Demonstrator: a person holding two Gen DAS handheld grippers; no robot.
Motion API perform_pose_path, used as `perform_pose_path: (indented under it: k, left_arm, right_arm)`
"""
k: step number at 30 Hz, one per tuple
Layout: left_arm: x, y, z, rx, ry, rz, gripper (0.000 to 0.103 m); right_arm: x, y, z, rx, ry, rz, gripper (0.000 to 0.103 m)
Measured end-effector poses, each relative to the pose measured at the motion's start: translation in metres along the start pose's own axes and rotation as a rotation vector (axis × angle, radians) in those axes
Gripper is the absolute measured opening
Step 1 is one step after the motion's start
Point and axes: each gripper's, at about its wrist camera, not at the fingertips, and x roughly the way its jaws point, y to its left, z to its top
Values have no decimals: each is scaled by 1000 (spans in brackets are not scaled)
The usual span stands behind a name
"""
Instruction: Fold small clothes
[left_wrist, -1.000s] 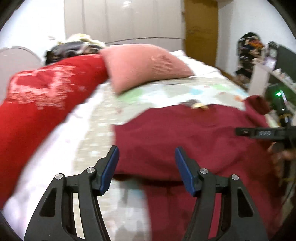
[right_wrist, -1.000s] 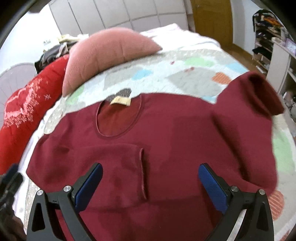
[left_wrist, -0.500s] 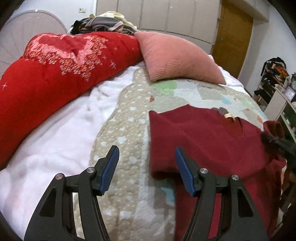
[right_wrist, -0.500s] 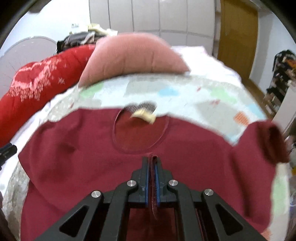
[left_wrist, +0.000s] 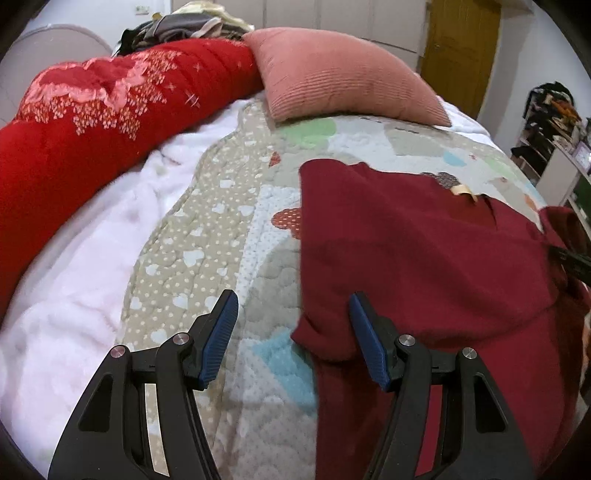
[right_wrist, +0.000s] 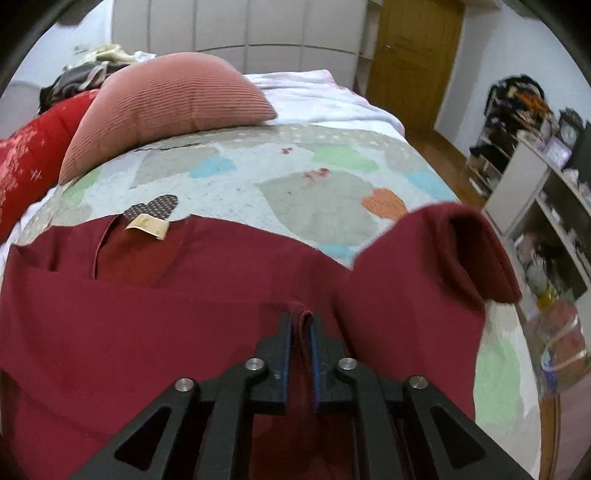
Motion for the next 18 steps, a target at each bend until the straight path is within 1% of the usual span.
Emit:
perform_pose_path:
  k: [1, 2, 3, 5, 6, 7, 8, 9, 10, 11, 12, 15, 16, 17, 18]
  left_arm:
    - [5, 2, 2, -14, 11, 5, 63]
    - [9, 5, 3, -29, 19, 8, 63]
    - [11, 7, 3, -44, 24, 10, 63]
    - [16, 10, 3, -70, 31, 4, 63]
    - [17, 11, 3, -77, 32, 1, 63]
    - [17, 11, 2, -81, 33, 0, 63]
    - [18, 10, 1, -82, 31, 1, 63]
    - [18, 10, 1, -81, 29, 2, 63]
    - [19, 9, 0, -79, 28, 3, 63]
    - [19, 9, 0, -78, 29, 1, 63]
    - [20, 10, 0, -81, 30, -2, 63]
    - [22, 14, 0, -97, 34, -18, 66]
    - [22, 16, 0, -100, 34, -22, 67]
    - [23, 17, 0, -103, 33, -28, 68]
    - [23, 18, 0, -106, 32, -34, 68]
  right_arm:
    - [-7, -3, -1, 19, -15, -7, 27]
    - [-13, -5, -3, 30, -30, -1, 32]
    - [-24, -5, -2, 38, -57, 23, 38]
    - [-42, 6, -1, 22, -99, 94, 39]
    - [-48, 17, 0, -8, -113, 147, 39]
    - [-52, 38, 0, -65, -110, 229, 38]
    - [-53, 50, 1, -96, -103, 274, 38]
    - [-52, 71, 1, -139, -88, 349, 38]
    - [-50, 90, 1, -168, -78, 401, 38]
    - [-46, 109, 2, -194, -74, 422, 38]
    - [-41, 123, 3, -218, -79, 420, 38]
    - [-29, 165, 8, -299, -125, 355, 38]
    - [-23, 173, 11, -325, -132, 347, 39]
    - [-17, 179, 15, -353, -131, 341, 41]
    - [-9, 188, 18, -405, -122, 335, 48]
